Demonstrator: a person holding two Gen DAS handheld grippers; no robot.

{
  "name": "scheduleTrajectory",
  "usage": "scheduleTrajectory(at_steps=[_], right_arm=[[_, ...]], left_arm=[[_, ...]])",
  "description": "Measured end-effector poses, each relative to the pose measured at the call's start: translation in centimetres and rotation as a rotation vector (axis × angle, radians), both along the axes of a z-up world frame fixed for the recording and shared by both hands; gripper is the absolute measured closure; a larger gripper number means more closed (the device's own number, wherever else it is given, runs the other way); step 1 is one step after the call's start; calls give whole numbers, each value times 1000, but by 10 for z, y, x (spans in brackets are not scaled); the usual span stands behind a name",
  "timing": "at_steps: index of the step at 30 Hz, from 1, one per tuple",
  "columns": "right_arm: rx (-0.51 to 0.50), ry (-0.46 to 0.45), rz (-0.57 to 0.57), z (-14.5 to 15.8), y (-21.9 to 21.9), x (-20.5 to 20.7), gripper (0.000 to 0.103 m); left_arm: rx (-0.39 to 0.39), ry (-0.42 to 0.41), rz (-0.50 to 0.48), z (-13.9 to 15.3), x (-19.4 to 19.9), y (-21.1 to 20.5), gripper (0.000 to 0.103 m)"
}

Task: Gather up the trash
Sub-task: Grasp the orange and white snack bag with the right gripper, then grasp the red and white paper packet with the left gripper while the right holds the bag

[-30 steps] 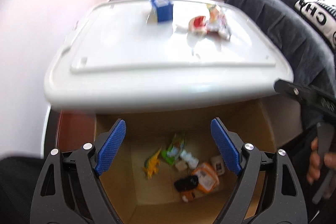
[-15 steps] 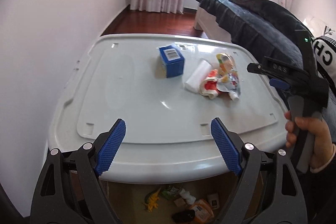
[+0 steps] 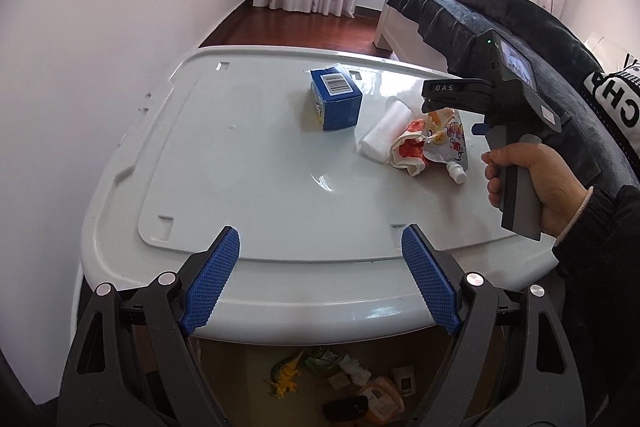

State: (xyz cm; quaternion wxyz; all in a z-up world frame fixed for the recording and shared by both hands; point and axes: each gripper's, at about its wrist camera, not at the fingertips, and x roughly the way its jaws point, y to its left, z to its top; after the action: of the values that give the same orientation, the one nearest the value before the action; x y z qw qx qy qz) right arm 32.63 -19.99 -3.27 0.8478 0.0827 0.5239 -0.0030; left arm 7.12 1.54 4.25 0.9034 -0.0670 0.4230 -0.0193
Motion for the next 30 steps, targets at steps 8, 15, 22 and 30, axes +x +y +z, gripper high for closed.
scheduleTrajectory(at_steps=[8,15,22,30], right_arm=[[-133,-26,77,-16,-2,-35,66],[-141,11,182,-12,-42,-104,67],[-95,-49,155,-9,-85,-139,66],[-84,-45,165,-7,-83,-143,65]], left_arm=[[2,-16,-27,1,-3,-5,22],[30,-46,-80,-3,-7,-21,22],[48,-68,-157,-13,-4,-45,22],[108,-93,-325,-10,65,-92,22]])
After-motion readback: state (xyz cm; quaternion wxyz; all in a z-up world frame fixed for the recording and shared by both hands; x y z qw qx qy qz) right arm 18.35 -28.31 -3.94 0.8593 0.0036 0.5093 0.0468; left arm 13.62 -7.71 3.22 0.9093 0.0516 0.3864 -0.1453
